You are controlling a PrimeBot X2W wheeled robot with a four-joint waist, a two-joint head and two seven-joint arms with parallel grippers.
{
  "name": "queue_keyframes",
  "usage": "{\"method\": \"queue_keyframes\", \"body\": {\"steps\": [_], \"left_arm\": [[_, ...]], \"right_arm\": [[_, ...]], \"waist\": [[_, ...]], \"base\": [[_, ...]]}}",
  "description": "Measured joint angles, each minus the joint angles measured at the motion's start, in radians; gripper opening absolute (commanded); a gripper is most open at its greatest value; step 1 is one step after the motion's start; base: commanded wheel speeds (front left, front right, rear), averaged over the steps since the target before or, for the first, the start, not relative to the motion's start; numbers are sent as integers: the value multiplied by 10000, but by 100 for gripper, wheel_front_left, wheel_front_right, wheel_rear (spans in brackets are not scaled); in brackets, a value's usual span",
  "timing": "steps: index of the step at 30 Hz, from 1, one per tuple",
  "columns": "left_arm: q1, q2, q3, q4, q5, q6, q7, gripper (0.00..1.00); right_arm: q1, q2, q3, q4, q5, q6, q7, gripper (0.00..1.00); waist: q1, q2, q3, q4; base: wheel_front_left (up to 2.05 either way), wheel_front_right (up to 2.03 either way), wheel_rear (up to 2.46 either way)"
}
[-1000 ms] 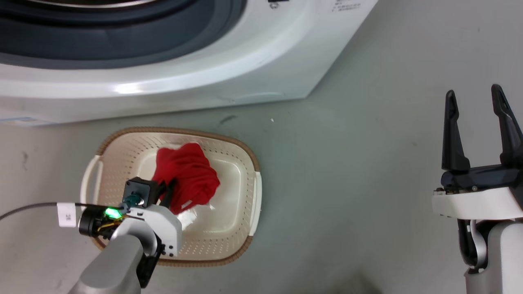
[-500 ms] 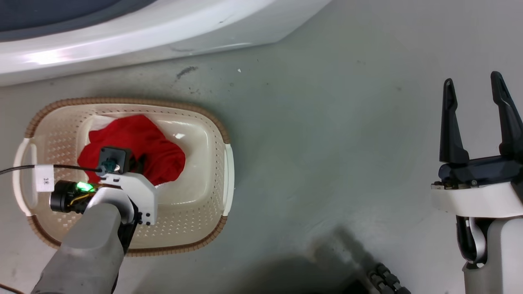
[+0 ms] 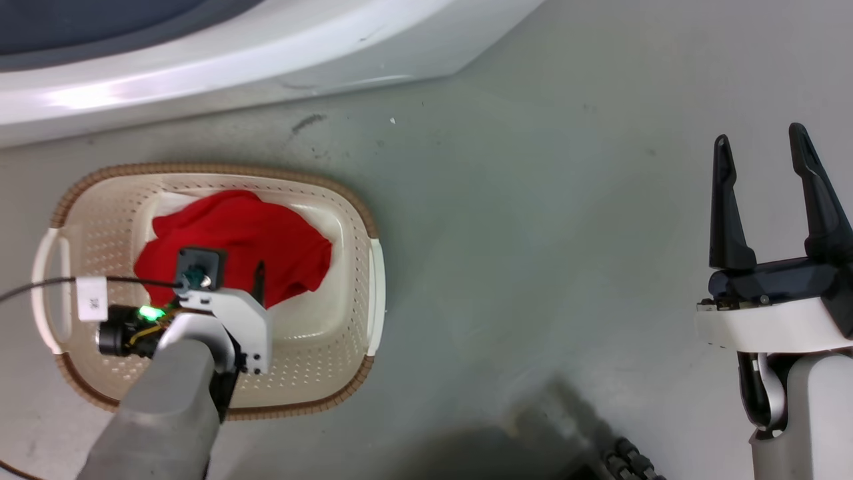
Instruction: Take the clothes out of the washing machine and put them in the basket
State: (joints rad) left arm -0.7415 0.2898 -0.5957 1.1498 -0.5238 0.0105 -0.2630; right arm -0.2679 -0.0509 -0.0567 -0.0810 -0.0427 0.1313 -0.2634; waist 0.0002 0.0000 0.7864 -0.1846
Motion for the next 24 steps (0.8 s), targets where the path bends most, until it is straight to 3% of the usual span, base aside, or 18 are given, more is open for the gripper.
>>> {"method": "queue_keyframes", "body": {"steps": [11,24], "left_arm": [[1600,-228,1116,-1701,407,159,0,100],[4252,-849,3016,-4790,1542,19,-2,100]], "right_arm": [[76,0,-591,589,313,0,0,100],[1101,2,-863,1212,44,0,2,100]], "waist": [[-1,0,-1583,494],[-3,0,-3932,1221]], "base": [[0,0,0],[0,0,0]]}}
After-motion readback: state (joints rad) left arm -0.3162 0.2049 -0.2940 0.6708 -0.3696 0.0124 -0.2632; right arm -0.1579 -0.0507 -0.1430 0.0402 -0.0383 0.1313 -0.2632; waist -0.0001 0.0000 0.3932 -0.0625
